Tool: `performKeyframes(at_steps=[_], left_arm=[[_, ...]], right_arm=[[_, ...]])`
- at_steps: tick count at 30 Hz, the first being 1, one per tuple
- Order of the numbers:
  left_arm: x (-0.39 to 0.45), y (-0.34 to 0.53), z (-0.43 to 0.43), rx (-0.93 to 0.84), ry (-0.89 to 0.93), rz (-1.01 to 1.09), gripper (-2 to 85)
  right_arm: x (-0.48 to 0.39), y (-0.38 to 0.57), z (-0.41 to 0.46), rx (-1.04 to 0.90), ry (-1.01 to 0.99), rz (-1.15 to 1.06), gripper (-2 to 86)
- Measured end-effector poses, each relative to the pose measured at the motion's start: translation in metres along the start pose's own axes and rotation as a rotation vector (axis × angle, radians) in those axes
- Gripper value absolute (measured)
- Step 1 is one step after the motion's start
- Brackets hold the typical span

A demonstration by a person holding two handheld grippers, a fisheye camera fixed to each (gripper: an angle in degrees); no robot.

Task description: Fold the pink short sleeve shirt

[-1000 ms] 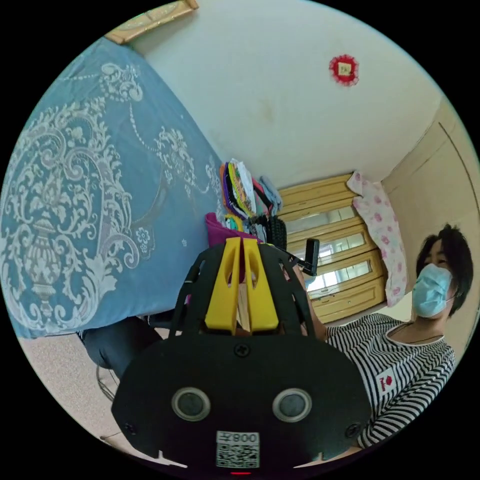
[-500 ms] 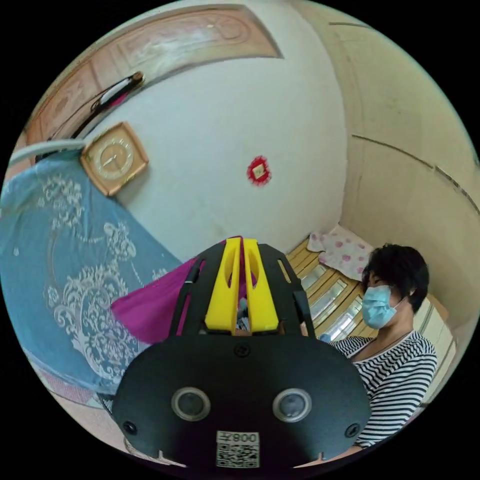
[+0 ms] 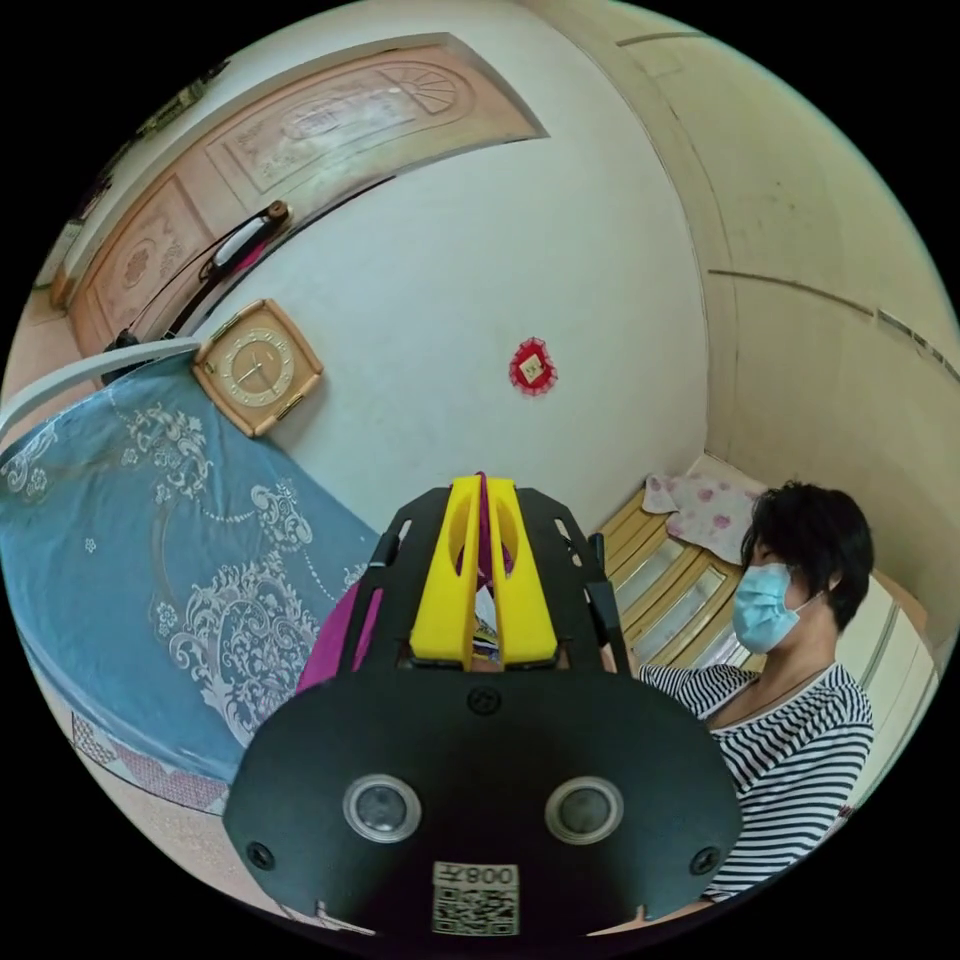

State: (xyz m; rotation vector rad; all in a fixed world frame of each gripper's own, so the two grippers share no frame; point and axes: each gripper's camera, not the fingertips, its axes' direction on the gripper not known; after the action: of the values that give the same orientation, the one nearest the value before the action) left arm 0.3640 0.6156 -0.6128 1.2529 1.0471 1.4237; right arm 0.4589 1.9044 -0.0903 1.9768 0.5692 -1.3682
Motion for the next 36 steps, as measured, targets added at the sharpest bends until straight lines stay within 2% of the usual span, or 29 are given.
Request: performKeyframes(at_steps=[7, 12, 17, 20, 22, 25, 29, 31, 33, 36], left_arm=[[0.024, -0.013, -0.001, 0.029, 0.024, 0.060, 1.1], [0.074, -0.001, 0.005, 0.025, 0.123, 0.187, 1.0], [0.105, 0.054, 0.059, -0.114, 0.251, 0.275, 0.9], [0.089, 0.116, 0.130, -0.276, 0.351, 0.202, 0.9], [0.057, 0.187, 0.205, -0.433, 0.415, 0.068, 0.9], [0.000, 0.295, 0.307, -0.628, 0.418, -0.091, 1.0], [-0.083, 0.434, 0.417, -0.853, 0.218, -0.183, 1.2], [-0.146, 0.518, 0.464, -0.971, 0.110, -0.316, 1.4], [-0.177, 0.557, 0.475, -0.985, 0.107, -0.396, 1.7], [-0.200, 0.581, 0.470, -0.999, 0.098, -0.368, 2.4]], right_arm=[[-0.008, -0.075, 0.116, -0.092, -0.099, -0.015, 0.7], [-0.015, -0.109, 0.116, -0.005, -0.193, -0.051, 0.7], [0.008, -0.105, 0.088, 0.070, -0.208, -0.060, 0.6], [0.047, -0.082, 0.079, 0.067, -0.147, -0.022, 0.5], [0.098, -0.051, 0.077, 0.047, -0.049, 0.056, 0.2], [0.182, 0.005, 0.075, 0.026, 0.029, 0.212, 0.1], [0.267, 0.106, 0.089, -0.081, 0.156, 0.383, 0.0], [0.290, 0.193, 0.110, -0.150, 0.109, 0.392, 0.1], [0.290, 0.267, 0.136, -0.243, 0.059, 0.384, 0.2], [0.274, 0.399, 0.181, -0.360, -0.044, 0.432, 0.7]])
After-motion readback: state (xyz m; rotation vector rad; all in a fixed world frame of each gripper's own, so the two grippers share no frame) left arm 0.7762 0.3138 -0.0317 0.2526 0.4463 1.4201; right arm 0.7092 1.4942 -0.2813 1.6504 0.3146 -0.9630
